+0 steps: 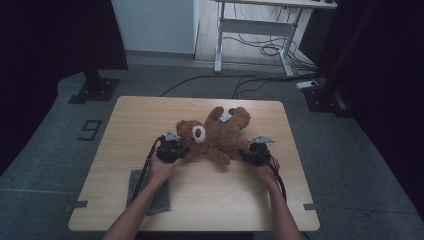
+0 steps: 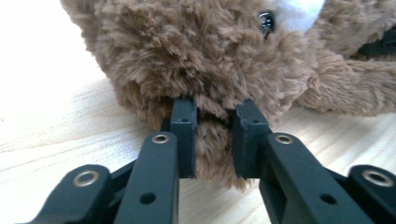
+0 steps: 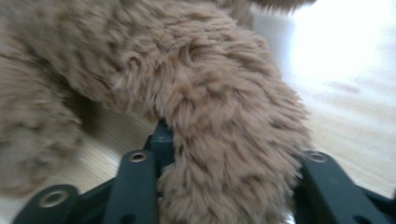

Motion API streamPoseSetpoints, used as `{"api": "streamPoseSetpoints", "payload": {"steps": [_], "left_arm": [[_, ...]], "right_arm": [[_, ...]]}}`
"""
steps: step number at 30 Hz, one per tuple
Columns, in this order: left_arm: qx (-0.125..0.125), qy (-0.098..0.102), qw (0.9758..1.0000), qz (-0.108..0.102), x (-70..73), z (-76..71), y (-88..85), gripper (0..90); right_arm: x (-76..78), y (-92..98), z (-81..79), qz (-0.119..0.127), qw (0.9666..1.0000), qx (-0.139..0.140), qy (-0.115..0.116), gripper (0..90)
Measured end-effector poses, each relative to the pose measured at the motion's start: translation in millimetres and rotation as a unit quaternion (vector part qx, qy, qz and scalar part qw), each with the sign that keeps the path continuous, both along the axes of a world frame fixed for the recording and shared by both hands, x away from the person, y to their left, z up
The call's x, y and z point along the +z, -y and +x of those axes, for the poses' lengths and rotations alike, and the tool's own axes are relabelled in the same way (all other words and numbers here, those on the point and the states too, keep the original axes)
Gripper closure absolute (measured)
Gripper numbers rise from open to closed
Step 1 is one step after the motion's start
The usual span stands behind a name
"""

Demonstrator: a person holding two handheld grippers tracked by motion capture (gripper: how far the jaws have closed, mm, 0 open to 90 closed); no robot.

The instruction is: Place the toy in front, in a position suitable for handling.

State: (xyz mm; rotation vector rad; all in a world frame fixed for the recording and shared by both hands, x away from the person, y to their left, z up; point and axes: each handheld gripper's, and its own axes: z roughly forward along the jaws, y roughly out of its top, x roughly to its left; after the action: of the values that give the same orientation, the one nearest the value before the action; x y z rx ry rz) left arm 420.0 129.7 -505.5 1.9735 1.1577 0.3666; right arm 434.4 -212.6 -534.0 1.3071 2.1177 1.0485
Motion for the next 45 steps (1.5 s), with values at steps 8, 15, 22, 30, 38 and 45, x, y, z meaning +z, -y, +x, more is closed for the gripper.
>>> {"api": "streamPoseSetpoints", "payload": {"steps": [8, 15, 22, 30, 38, 45], "left_arm": [[-0.005, 0.004, 0.9989, -0.045, 22.7, -13.2, -19.4, 82.6], [-0.029, 0.012, 0.9981, -0.053, 30.8, -35.7, -24.6, 83.9], [-0.029, 0.027, 0.9969, -0.067, 39.2, -49.6, -34.8, 83.9], [-0.031, 0.002, 0.9967, -0.075, 17.7, -50.3, -38.3, 82.7], [-0.012, 0.002, 0.9984, -0.054, 21.4, -58.7, -46.2, 52.5], [0.014, 0.012, 0.9996, -0.021, 23.8, -89.3, -61.5, 32.8]], "right_arm": [[36.0, 4.9, -36.0, 0.05, 0.9964, 0.038, 0.057, 63.2], [49.8, 4.7, -73.0, 0.087, 0.9908, 0.047, 0.093, 63.5], [54.2, 0.7, -90.3, 0.105, 0.9861, 0.054, 0.117, 63.5], [26.3, -0.8, -95.3, 0.109, 0.9882, 0.053, 0.094, 62.7], [19.5, 3.0, -98.4, 0.11, 0.988, 0.053, 0.095, 60.2], [18.2, 3.1, -102.6, 0.115, 0.9877, 0.053, 0.093, 59.1]]}}
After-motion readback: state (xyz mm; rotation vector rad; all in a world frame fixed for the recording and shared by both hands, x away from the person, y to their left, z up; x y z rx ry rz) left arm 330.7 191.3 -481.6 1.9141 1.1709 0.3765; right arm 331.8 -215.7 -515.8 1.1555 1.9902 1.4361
